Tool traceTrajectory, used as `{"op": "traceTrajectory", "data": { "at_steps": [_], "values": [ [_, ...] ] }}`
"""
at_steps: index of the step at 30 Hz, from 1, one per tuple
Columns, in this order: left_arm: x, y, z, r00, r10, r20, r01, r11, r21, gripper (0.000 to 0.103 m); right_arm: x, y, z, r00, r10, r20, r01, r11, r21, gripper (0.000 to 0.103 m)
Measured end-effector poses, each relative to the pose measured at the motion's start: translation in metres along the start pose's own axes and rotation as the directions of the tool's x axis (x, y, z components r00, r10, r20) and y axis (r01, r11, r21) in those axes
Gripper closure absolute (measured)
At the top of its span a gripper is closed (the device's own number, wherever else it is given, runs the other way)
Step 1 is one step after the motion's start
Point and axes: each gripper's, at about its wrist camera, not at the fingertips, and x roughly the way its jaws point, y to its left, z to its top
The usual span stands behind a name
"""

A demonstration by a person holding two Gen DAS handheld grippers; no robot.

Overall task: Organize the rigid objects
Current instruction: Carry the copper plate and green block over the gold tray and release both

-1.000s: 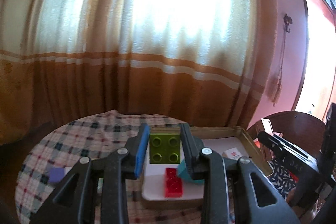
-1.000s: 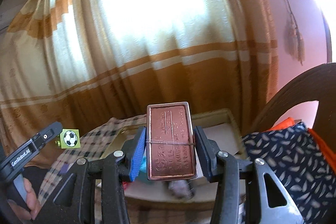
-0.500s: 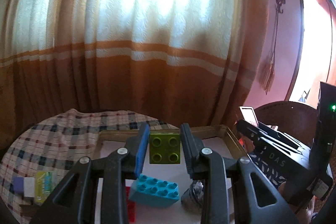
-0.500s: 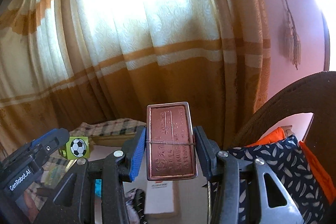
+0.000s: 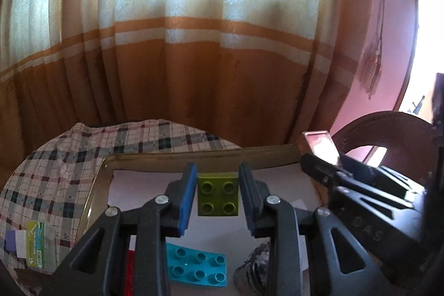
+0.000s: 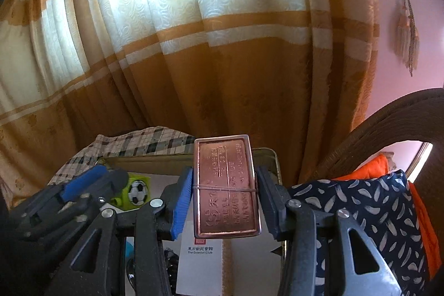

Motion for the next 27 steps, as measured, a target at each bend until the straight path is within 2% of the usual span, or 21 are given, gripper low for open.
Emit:
{"op": "traceTrajectory", "data": {
  "at_steps": [4, 7, 8, 9, 10, 11, 14, 19, 23, 27],
  "values": [
    [0.009, 0.000, -0.001, 0.999, 0.032, -0.033, -0.032, 0.999, 0.001, 0.072, 0.003, 0.001, 0.000, 1.000, -0.010, -0.009, 0.010, 1.000, -0.007, 0.054],
    [0.016, 0.001, -0.004, 0.996, 0.064, -0.056, -0.064, 0.998, 0.005, 0.072, 0.005, 0.000, 0.000, 1.000, 0.011, -0.027, -0.011, 1.000, -0.001, 0.053],
    [0.017, 0.001, -0.004, 0.995, 0.076, -0.057, -0.076, 0.997, 0.005, 0.064, 0.005, 0.000, 0.000, 0.999, 0.021, -0.029, -0.021, 1.000, 0.005, 0.051],
    [0.017, 0.001, -0.004, 0.994, 0.086, -0.064, -0.086, 0.996, 0.005, 0.054, 0.004, 0.000, -0.001, 1.000, 0.019, -0.025, -0.019, 1.000, 0.014, 0.040],
    [0.017, 0.001, -0.004, 0.992, 0.098, -0.075, -0.098, 0.995, 0.006, 0.026, 0.003, -0.001, -0.001, 1.000, 0.015, -0.019, -0.015, 1.000, 0.021, 0.025],
    [0.015, 0.000, -0.005, 0.991, 0.113, -0.076, -0.113, 0.994, 0.006, 0.002, -0.001, -0.001, -0.001, 1.000, 0.014, -0.006, -0.014, 0.999, 0.033, 0.021],
    [-0.005, -0.002, -0.005, 0.991, 0.130, 0.000, -0.130, 0.991, 0.018, 0.001, -0.019, -0.003, -0.004, 0.997, 0.020, 0.076, -0.025, 0.997, 0.071, 0.019],
    [-0.026, -0.008, -0.009, 0.987, 0.151, 0.047, -0.154, 0.986, 0.064, 0.001, -0.047, -0.005, -0.013, 0.986, 0.011, 0.163, -0.035, 0.989, 0.142, 0.016],
    [-0.032, -0.007, -0.018, 0.986, 0.160, 0.047, -0.162, 0.985, 0.062, 0.001, -0.063, -0.004, -0.025, 0.976, -0.014, 0.218, -0.029, 0.981, 0.194, 0.015],
    [-0.037, -0.006, -0.028, 0.982, 0.181, 0.052, -0.185, 0.981, 0.061, 0.001, -0.076, 0.000, -0.042, 0.959, -0.099, 0.267, 0.040, 0.976, 0.216, 0.015]
  ]
}}
